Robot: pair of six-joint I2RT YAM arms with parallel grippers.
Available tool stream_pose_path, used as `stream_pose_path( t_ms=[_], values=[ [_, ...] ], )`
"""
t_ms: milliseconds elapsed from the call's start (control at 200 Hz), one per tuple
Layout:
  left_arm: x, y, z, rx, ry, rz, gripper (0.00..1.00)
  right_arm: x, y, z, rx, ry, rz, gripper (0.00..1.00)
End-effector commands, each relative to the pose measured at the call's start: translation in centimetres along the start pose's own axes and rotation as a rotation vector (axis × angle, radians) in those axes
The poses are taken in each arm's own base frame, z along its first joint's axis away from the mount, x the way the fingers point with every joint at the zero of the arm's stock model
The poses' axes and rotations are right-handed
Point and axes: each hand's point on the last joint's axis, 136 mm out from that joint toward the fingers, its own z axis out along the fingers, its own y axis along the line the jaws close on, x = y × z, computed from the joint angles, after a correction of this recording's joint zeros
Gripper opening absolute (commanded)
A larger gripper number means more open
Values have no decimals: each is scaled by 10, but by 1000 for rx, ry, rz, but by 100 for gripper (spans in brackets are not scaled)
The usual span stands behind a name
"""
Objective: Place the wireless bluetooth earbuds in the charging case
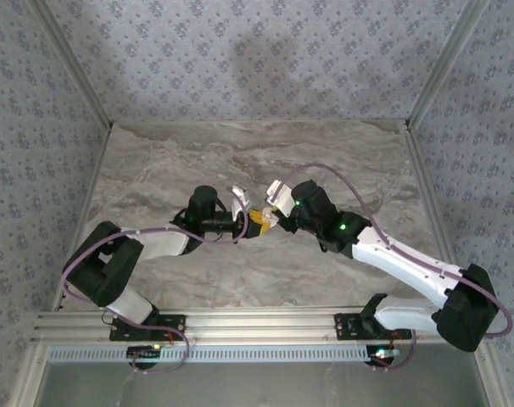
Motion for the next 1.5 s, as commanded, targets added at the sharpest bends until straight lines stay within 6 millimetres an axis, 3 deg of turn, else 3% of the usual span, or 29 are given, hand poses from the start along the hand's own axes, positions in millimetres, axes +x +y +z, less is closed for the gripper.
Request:
stream_pose_path(
  t_ms=[0,360,964,1149,1329,1494],
  values=[
    [-22,-11,2,57,-49,47,12,-9,4,-7,-20,-55,-33,21],
    [-40,-16,0,68,-101,61,13,-13,13,-10,-70,-91,-18,22],
    [-53,-20,-2,74,-138,77,13,-12,19,-5,-97,-83,-28,22],
    [-55,-17,-3,52,-146,81,13,-13,32,-10,-165,-97,-36,22],
    [-53,-16,-3,44,-146,86,13,-14,35,-14,-203,-101,-27,29],
    [-50,-13,-5,14,-142,105,13,-21,29,-21,-228,-141,48,46]
  ],
)
